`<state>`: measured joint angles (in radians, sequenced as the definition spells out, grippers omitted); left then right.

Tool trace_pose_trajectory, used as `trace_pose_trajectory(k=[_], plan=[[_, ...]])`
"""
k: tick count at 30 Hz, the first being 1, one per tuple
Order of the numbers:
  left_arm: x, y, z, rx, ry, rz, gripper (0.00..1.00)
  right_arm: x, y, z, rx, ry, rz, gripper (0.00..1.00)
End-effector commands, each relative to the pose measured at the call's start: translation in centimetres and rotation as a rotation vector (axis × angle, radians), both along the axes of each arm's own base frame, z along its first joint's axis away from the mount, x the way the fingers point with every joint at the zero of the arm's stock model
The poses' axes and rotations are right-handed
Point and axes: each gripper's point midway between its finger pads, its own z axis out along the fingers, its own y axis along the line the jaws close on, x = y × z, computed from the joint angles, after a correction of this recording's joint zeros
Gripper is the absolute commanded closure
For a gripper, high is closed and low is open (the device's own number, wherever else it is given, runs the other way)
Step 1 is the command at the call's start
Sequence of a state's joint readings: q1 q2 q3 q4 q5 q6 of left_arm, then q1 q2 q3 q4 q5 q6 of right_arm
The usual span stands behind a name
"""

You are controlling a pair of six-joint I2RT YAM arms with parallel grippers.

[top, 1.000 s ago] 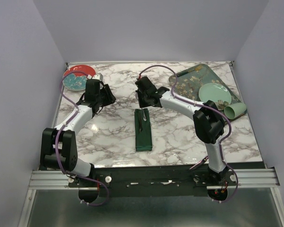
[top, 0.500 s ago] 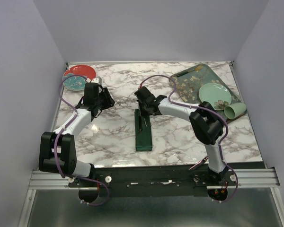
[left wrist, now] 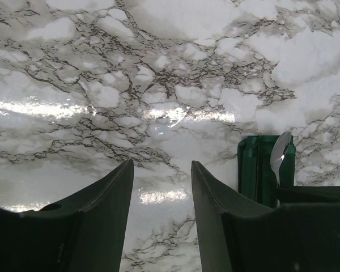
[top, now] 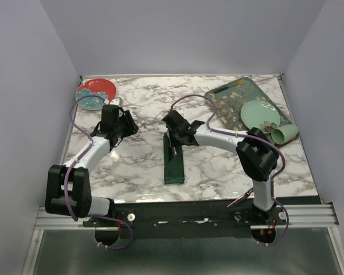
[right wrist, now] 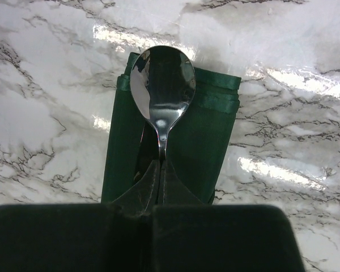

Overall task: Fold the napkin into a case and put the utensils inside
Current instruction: Insert the spoon into the folded napkin.

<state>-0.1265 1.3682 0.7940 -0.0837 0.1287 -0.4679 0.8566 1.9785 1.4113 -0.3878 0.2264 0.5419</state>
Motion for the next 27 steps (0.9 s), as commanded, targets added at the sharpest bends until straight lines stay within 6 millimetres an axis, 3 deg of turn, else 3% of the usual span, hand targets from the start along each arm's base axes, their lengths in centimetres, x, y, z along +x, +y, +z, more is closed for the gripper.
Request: trace_pose_trajectory(k=[1,10,19,21,25,27], plan=[[-0.3,0.3,1.0,0.003,-0.047,-0.003,0.46,-0.4,-1.0,0.7,-0.008,-0.014,-0.051,1.0],[-0.9,0.4,0.7,0.002,-0.046,0.003,0.46,-2.1,-1.8,-0.6,-0.015,0.061,-0.069,1.0],[-1.1,0.3,0.3,-0.002,-0.039,-0.001,0.46,-3.0,-1.9,-0.5,0.003,0.087,-0.062,0.99],[-1.1,0.2,0.2,-0.002,-0.036,-0.006,0.46,-3.1,-1.8,-0.5,0.011,0.096,-0.058,0.92],[-1.1,0.1,0.3,0.001,-0.037,-0.02,0.44,-3.1,-1.8,0.0,0.019,0.089,-0.06,0.61],[-1.2,0.1,0.3,0.006,-0.035,-0.027,0.42,-3.0,-1.9,0.4,0.02,0.078,-0.063,0.58]])
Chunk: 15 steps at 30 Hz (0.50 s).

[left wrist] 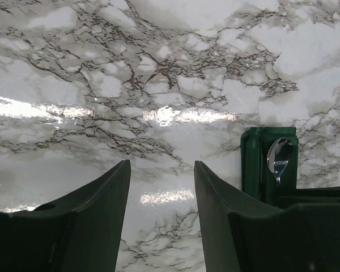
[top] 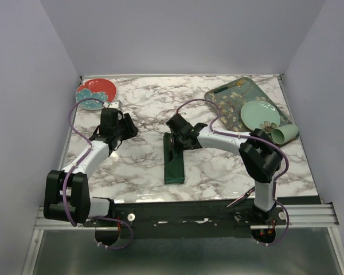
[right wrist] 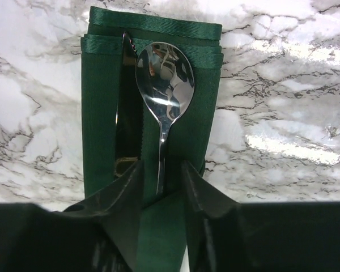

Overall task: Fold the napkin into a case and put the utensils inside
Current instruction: Insert the spoon into the folded napkin.

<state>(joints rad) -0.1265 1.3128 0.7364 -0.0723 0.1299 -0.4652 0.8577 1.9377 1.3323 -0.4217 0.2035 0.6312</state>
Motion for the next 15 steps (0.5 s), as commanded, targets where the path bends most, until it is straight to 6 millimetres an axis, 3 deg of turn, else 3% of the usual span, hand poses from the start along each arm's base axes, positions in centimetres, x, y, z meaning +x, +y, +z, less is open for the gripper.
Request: trace_pose_trajectory(k=[1,4,5,9,10,11,13,14,15], plan=[[0.1,-0.2,0.6,0.005,-0.025,-0.033,0.4,-0.5,-0.3,2.4,0.023,-0.024,-0.004,0.54],[0.2,-0.5,1.3,0.016,-0.039,-0.067,0.32,0.2,-0.7,4.0,0.018,-0.082,0.002,0.48],[0.4,-0.7,1.9,0.016,-0.053,-0.087,0.29,0.6,-0.7,5.4,0.032,-0.112,0.003,0.45],[0.7,-1.8,3.8,0.081,-0.082,-0.186,0.01,2.3,-1.6,9.6,0.064,-0.231,0.036,0.28],[0.7,-2.0,4.1,0.118,-0.091,-0.23,0.01,2.7,-2.1,10.4,0.049,-0.264,0.064,0.21],[1.3,-2.6,5.8,0.134,-0.121,-0.264,0.01,3.6,-3.2,11.1,0.044,-0.288,0.055,0.17],[1.3,-3.1,5.6,0.173,-0.085,-0.324,0.01,4.1,-4.9,13.0,0.045,-0.349,0.094,0.08],[2.2,-3.4,7.8,0.208,-0.134,-0.366,0.01,5.3,-6.8,13.5,0.036,-0.367,0.068,0.04],[2.1,-3.5,7.1,0.231,-0.087,-0.388,0.01,5.6,-8.1,15.5,0.05,-0.416,0.061,0.02]])
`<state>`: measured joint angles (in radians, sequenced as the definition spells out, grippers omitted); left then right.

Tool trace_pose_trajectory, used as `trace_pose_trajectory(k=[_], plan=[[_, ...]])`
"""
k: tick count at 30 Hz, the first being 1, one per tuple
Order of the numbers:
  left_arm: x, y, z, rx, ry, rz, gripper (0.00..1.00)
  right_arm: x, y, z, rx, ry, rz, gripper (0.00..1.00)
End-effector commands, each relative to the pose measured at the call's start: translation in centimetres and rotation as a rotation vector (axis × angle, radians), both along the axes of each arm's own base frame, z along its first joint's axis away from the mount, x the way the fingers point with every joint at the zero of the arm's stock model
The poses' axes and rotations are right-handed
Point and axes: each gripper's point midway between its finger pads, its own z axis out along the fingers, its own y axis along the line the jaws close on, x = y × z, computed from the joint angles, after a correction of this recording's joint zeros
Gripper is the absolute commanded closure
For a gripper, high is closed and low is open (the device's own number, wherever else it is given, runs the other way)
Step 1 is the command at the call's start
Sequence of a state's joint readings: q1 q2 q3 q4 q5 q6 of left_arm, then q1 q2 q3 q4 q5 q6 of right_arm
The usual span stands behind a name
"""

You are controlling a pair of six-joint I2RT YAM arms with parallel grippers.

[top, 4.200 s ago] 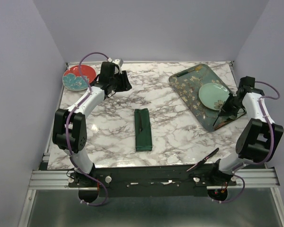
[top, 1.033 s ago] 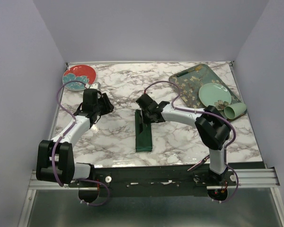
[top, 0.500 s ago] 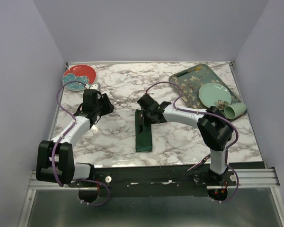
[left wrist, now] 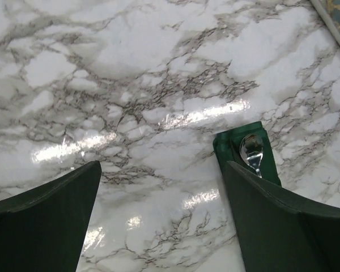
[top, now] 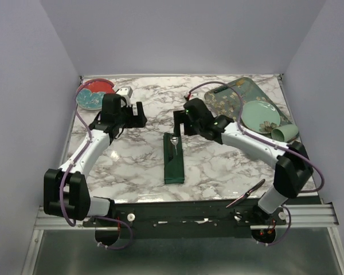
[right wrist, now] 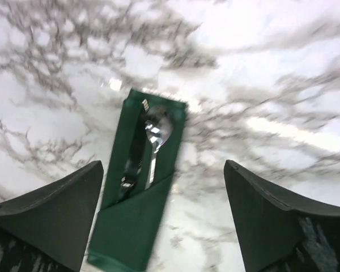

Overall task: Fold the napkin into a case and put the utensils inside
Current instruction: Insert the spoon into the folded napkin, then reset both arms

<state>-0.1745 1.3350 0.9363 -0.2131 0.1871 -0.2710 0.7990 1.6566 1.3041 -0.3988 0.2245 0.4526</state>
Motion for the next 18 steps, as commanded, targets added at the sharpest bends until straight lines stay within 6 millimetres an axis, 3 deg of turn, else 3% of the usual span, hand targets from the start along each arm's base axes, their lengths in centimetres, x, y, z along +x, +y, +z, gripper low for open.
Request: trace_pose_trajectory(k=[1,2,3,5,6,7,11,12,15,18], plan=[[1.0,-1.4,2.5,0.138,-0.004,-0.184,0.01,3.1,-6.8,3.9,-0.073,-0.179,0.019,0.0],[2.1,-1.6,4.5,0.157,-0.044,-0.213,0.01,4.0,-9.2,4.5,-0.089,-0.203,-0.01,0.0],[1.8,-1.7,3.3,0.176,0.03,-0.224,0.01,4.2,-10.6,4.8,-0.102,-0.219,-0.017,0.0],[3.4,-0.3,4.3,0.251,0.037,-0.147,0.01,4.5,-14.2,6.3,-0.108,-0.257,-0.028,0.0],[3.4,0.4,3.0,0.286,0.097,-0.126,0.01,4.4,-15.5,6.5,-0.118,-0.257,-0.035,0.0],[3.7,1.3,2.9,0.328,0.108,-0.088,0.01,4.1,-16.5,7.8,-0.121,-0.288,-0.022,0.0],[3.8,2.3,2.2,0.381,0.142,-0.057,0.01,3.5,-21.8,7.7,-0.17,-0.296,-0.078,0.0],[4.0,2.3,2.2,0.378,0.132,-0.056,0.01,2.9,-22.5,6.4,-0.177,-0.265,-0.084,0.0],[3.6,1.9,2.0,0.385,0.113,-0.062,0.01,1.9,-24.0,5.0,-0.18,-0.227,-0.119,0.0],[3.9,1.6,2.7,0.44,0.062,-0.09,0.01,1.6,-24.3,5.1,-0.176,-0.23,-0.133,0.0]])
